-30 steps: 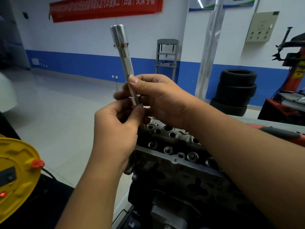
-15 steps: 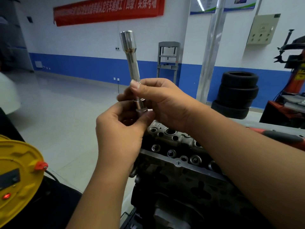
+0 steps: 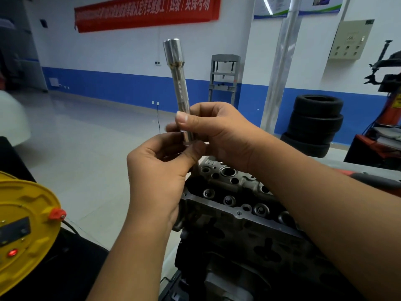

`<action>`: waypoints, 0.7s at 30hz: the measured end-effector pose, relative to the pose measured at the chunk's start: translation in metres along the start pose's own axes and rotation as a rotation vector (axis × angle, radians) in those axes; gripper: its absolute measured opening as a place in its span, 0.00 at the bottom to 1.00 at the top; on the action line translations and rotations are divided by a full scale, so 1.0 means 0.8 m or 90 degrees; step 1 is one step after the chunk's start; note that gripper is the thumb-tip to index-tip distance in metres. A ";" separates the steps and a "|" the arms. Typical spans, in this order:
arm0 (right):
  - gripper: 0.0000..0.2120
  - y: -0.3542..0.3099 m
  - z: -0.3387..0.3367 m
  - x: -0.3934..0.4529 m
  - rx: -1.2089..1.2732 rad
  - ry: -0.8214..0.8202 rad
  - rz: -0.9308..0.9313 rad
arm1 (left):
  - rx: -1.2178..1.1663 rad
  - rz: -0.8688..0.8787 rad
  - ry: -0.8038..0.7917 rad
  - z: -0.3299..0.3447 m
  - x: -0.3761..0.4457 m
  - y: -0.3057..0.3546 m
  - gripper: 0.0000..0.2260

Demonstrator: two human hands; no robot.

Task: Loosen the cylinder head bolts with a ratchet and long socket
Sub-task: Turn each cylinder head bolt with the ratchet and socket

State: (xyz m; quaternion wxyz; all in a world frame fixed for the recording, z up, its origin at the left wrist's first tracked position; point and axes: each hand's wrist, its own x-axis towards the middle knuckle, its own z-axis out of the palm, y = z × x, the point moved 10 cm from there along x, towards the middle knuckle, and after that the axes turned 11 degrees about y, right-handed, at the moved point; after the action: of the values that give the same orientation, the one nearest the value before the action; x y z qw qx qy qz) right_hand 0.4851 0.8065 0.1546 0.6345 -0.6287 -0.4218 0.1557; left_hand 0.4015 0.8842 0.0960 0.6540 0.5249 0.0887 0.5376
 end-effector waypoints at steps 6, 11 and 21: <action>0.06 -0.005 -0.004 0.000 0.002 0.004 -0.023 | 0.021 -0.043 -0.090 0.016 -0.001 -0.010 0.09; 0.11 -0.001 0.008 -0.003 -0.001 -0.051 -0.005 | 0.009 -0.011 -0.024 0.007 -0.002 0.000 0.05; 0.07 -0.005 0.000 -0.002 -0.011 -0.019 -0.019 | -0.005 -0.032 -0.113 0.020 -0.005 -0.003 0.10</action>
State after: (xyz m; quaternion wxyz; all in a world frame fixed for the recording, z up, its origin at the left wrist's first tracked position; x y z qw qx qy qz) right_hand 0.4828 0.8043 0.1574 0.6251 -0.6253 -0.4416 0.1522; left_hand 0.4122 0.8722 0.0990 0.6744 0.5656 0.0411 0.4728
